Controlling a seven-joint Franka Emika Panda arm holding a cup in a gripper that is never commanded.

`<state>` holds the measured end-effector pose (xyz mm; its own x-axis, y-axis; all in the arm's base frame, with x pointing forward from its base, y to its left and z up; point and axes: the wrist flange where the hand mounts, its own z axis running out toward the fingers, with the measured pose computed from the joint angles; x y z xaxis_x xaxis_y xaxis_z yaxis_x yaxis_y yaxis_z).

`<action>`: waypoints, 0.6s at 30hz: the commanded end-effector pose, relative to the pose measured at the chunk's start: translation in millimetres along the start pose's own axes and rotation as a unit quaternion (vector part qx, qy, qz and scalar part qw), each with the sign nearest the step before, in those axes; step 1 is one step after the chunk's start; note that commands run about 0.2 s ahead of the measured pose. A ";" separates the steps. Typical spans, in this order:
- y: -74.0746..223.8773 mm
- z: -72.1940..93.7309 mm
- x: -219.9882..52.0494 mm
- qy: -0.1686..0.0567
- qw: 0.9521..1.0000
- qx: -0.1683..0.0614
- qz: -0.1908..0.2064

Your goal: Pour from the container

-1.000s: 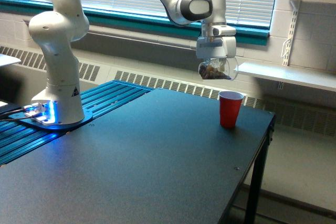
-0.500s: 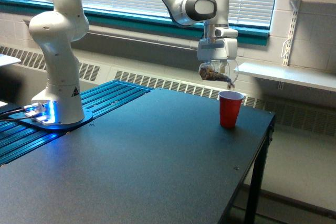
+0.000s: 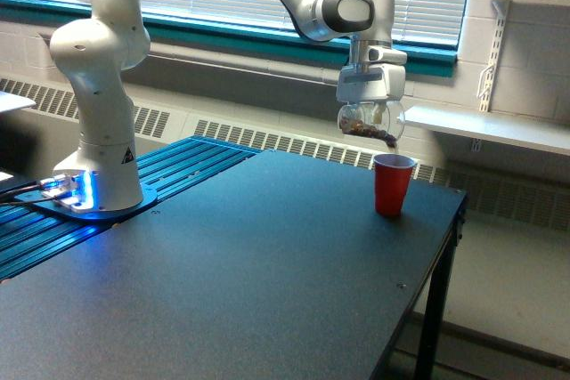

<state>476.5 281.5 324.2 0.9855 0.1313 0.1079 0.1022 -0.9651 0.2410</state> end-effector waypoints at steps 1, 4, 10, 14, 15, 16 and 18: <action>-6.4 -10.2 4.0 -0.002 1.000 -0.012 -0.009; -6.3 -12.1 5.8 -0.006 1.000 -0.017 -0.014; -6.5 -15.6 8.8 -0.015 0.999 -0.027 -0.019; -7.0 -17.0 10.7 -0.018 0.999 -0.032 -0.021; -7.0 -17.6 11.1 -0.019 0.999 -0.034 -0.022; -7.2 -18.8 11.4 -0.022 0.999 -0.037 -0.024; -7.6 -21.0 12.9 -0.025 0.998 -0.041 -0.027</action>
<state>485.2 288.9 339.6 0.9885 0.1379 0.0616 0.1132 -0.9466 0.3019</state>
